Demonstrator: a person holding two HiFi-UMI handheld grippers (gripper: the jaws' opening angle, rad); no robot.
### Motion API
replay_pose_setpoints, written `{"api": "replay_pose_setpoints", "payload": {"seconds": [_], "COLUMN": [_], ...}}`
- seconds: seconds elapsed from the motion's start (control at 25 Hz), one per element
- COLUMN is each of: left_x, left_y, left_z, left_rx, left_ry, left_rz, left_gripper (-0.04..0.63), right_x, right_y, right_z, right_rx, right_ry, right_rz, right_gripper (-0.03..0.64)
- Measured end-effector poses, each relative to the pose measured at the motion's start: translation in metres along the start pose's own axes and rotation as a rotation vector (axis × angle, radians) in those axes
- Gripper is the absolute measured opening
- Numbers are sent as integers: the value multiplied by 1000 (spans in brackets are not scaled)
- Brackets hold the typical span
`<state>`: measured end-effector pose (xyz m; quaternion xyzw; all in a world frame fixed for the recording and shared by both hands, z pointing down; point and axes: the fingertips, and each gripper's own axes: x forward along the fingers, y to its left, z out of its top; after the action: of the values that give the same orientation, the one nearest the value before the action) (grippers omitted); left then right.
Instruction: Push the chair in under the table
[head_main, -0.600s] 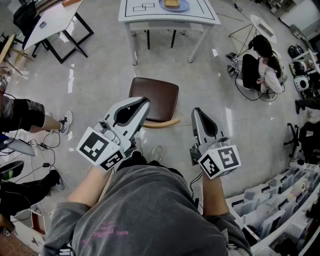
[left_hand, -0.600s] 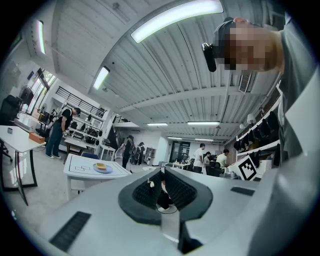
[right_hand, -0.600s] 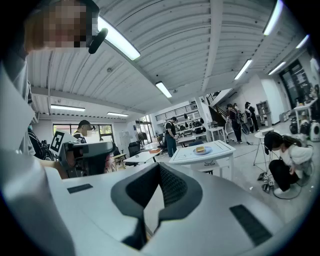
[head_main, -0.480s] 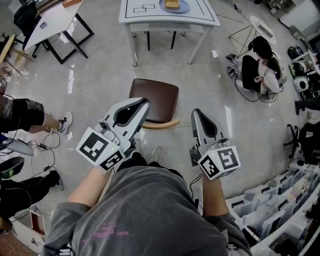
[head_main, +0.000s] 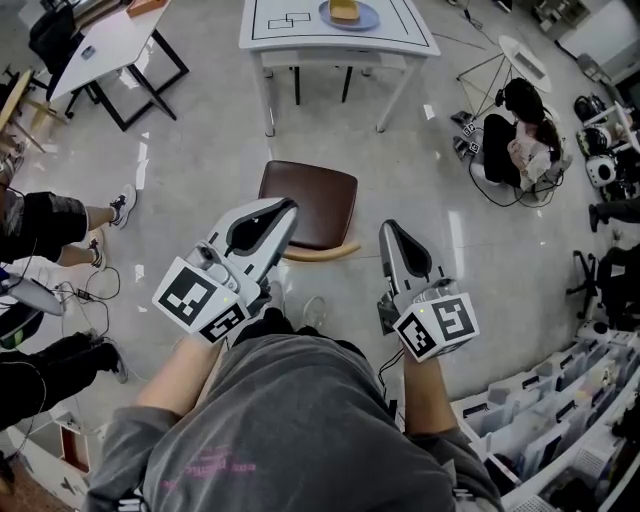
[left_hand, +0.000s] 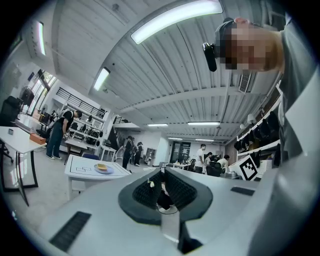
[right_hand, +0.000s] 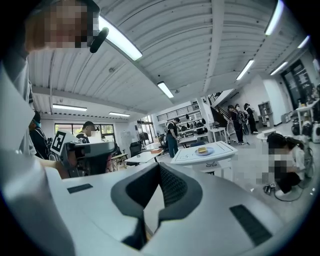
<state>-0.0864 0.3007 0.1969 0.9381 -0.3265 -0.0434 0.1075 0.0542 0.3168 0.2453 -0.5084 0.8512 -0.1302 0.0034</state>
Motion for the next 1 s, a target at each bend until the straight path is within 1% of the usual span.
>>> {"api": "replay_pose_setpoints", "payload": {"seconds": [0.48, 0.72, 1.0], "left_x": [-3, -4, -1], "left_y": [-4, -5, -2], "left_z": [-3, -2, -4], "left_rx": [1, 6, 8], "left_ry": [-1, -4, -2], "left_rz": [0, 4, 10], "left_gripper": [21, 26, 88], "right_x": [-6, -6, -6], "right_y": [-5, -1, -4], "right_z": [0, 3, 5], "right_rx": [8, 15, 3], "right_ry": [-8, -15, -15], "right_rz": [-25, -7, -10], "right_gripper": [3, 3, 6]}}
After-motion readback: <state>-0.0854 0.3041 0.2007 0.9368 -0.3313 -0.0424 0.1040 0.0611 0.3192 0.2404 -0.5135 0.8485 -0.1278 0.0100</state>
